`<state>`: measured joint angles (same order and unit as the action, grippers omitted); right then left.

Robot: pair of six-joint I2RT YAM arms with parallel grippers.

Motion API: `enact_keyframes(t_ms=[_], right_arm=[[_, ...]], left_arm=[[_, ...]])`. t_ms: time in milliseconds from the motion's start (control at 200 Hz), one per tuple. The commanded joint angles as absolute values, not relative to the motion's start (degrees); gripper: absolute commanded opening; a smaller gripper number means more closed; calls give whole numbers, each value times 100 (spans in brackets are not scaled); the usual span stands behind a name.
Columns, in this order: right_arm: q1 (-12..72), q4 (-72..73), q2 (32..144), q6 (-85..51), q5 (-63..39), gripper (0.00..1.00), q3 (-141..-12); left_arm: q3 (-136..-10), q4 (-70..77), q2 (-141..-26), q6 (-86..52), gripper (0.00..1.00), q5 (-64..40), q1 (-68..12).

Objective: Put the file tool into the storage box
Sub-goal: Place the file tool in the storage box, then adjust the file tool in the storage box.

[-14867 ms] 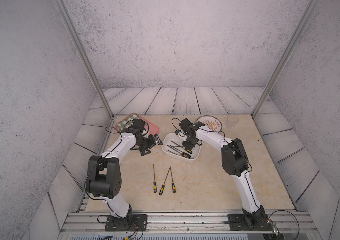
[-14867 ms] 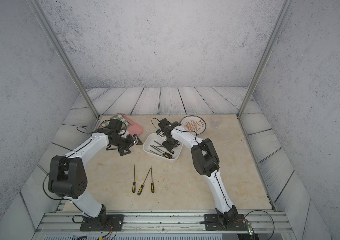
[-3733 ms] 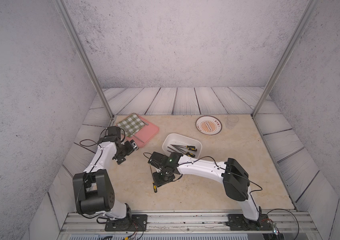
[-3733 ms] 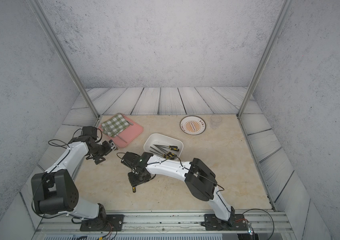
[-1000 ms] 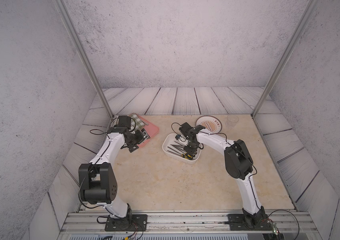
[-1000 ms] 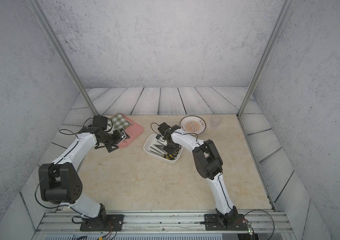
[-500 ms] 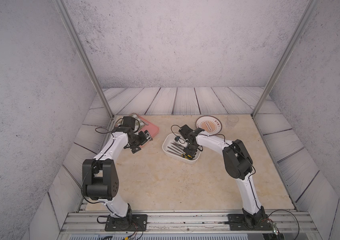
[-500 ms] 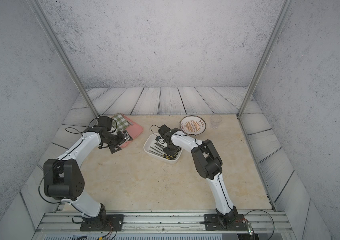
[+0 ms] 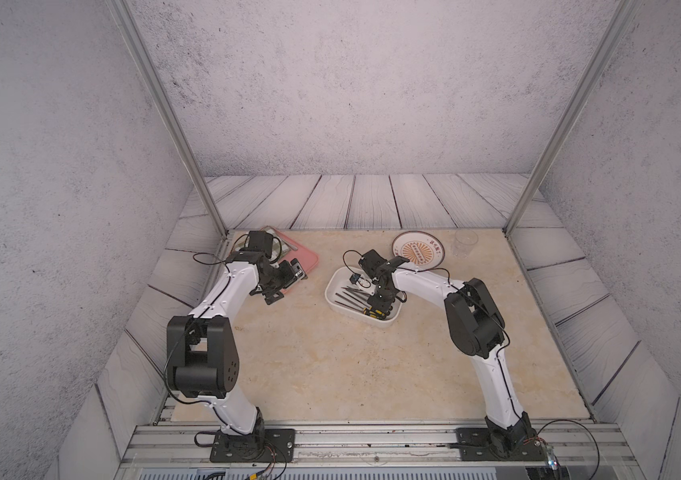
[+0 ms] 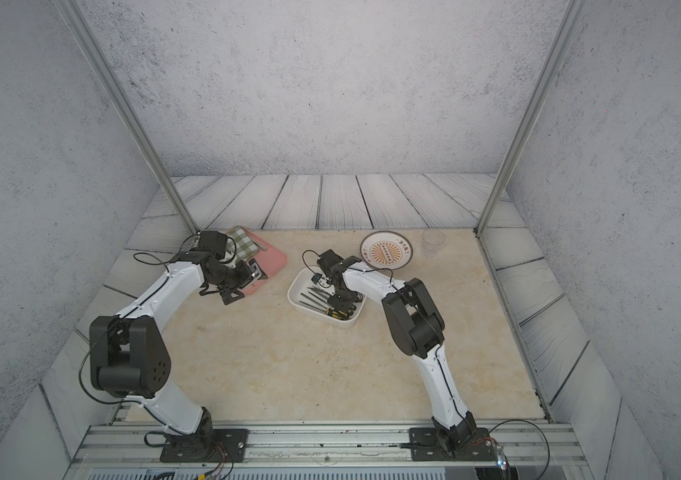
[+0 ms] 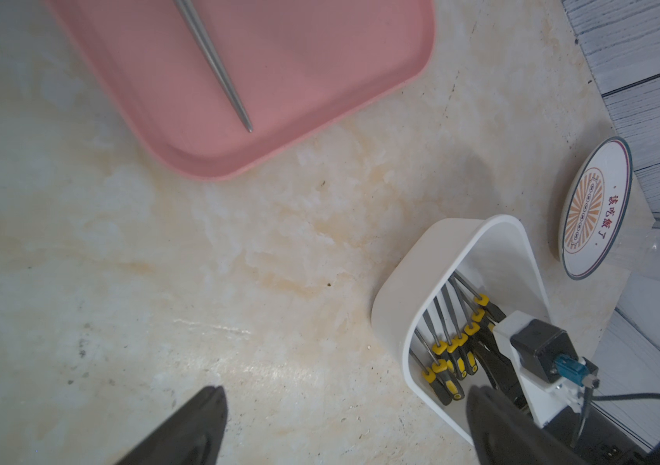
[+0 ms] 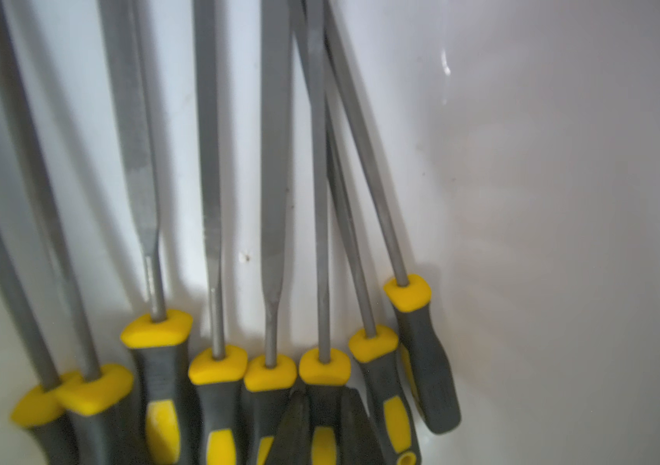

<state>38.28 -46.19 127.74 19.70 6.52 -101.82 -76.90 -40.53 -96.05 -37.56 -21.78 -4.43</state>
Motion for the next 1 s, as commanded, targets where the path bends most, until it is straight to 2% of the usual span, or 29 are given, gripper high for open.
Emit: enact_keyframes(t_ms=[0,90,220,425,621,881,996], right_arm=[[3834,-4873,12720,1943,457,27,-10230],[3833,-4857,12644,1886,449,42,-10244],[3835,-4684,12441,1816,345,49,-10188],[3834,-4663,12234,1490,668,51,-10322],[3835,-4606,11809,944,657,59,-10441],[3833,-4482,11622,244,486,58,-10273],[3832,-4539,11806,52,220,53,-10227]], left_arm=[[-7869,-4139,-9685,-3753,98,-2109,-497],[-7892,-4178,-9677,-3716,98,-2106,-495],[-7918,-4284,-9636,-3626,98,-2076,-486],[-7946,-4341,-9605,-3519,98,-2003,-488],[-8119,-4327,-9632,-3324,98,-1883,-483],[-8034,-4116,-9620,-3375,98,-1921,-485],[-7974,-4049,-9637,-3467,98,-1995,-488]])
